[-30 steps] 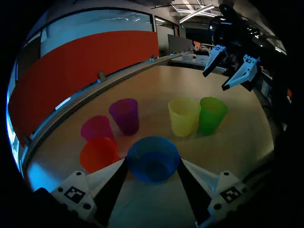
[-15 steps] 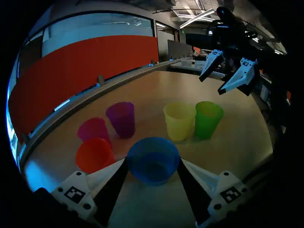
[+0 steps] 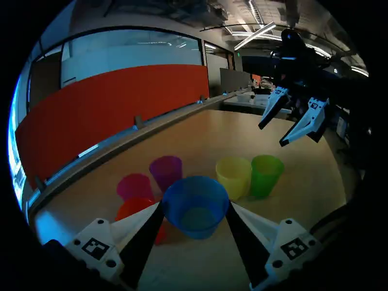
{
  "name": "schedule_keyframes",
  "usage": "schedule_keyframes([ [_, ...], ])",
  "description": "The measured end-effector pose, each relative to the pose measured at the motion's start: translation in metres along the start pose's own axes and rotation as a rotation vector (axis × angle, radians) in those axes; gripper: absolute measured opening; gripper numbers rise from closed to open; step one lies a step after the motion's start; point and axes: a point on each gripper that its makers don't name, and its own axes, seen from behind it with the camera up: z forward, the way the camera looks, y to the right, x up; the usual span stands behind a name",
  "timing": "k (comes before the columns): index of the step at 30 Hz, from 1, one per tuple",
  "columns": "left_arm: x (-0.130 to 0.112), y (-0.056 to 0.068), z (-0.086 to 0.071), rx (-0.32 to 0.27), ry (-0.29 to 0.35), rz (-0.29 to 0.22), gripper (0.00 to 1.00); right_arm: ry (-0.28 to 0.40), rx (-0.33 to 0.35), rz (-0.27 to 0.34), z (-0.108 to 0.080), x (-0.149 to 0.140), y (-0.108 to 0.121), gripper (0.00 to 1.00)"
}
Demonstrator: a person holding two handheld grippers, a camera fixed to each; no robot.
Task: Pour water
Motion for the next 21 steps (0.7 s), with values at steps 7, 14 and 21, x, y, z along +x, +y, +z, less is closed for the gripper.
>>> schedule_keyframes([
  [7,0.032,-0.006,-0.013,0.023,0.056,0.012,0.87,0.008,0.003,-0.003,-0.003,0.003,-0.004,1.0],
  [14,0.057,-0.009,-0.028,0.037,0.113,0.005,0.86,0.012,0.008,0.0,-0.003,0.002,-0.008,1.0],
  [21,0.074,-0.012,-0.039,0.051,0.163,0.0,0.86,0.02,0.011,0.005,-0.003,0.004,-0.012,1.0],
])
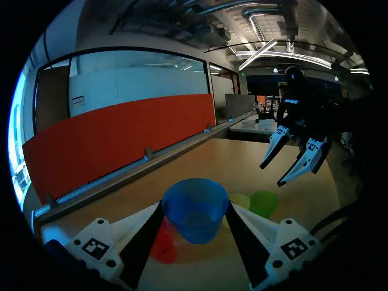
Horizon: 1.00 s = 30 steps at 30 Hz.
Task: Pour water
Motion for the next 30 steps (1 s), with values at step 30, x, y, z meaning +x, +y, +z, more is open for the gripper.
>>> schedule_keyframes([
  [30,0.06,-0.007,-0.023,0.028,0.163,-0.05,0.86,0.018,0.008,0.044,-0.003,-0.008,-0.005,1.0],
])
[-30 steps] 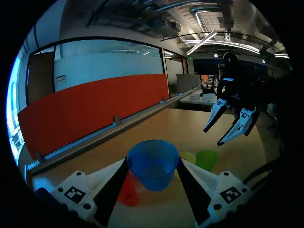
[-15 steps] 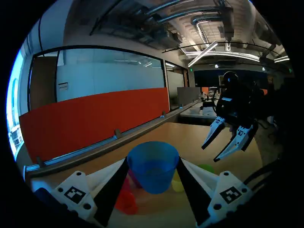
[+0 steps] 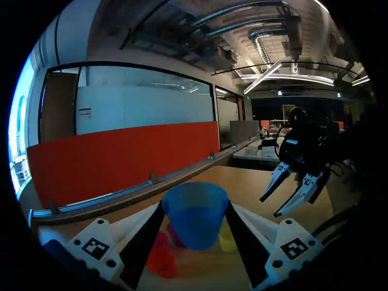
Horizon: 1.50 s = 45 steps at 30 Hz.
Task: Pour water
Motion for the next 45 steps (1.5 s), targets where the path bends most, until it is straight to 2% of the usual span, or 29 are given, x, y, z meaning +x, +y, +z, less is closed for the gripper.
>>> schedule_keyframes([
  [24,0.002,0.001,-0.006,-0.003,0.002,0.004,0.86,-0.055,0.058,0.008,0.023,-0.031,-0.021,1.0],
  [45,-0.002,0.001,-0.004,-0.012,-0.008,0.001,0.86,-0.083,0.075,-0.045,0.049,-0.043,-0.022,1.0],
])
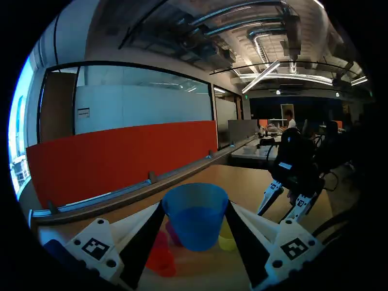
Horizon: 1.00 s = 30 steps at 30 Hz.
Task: Pour water
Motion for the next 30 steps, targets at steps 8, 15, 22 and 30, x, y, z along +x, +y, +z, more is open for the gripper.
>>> schedule_keyframes([
  [8,-0.003,-0.002,0.0,0.001,-0.004,-0.001,0.86,0.006,-0.003,-0.022,0.014,0.003,0.003,1.0],
  [15,-0.004,-0.003,0.0,0.002,-0.004,-0.005,0.86,0.009,0.0,-0.022,0.021,0.005,0.002,1.0],
  [22,-0.007,-0.003,-0.001,-0.001,-0.006,-0.005,0.86,0.009,-0.007,-0.03,0.022,0.004,0.003,0.94],
  [30,-0.009,-0.002,-0.002,-0.002,-0.007,-0.01,0.86,0.03,0.006,-0.005,0.022,0.006,-0.001,0.92],
])
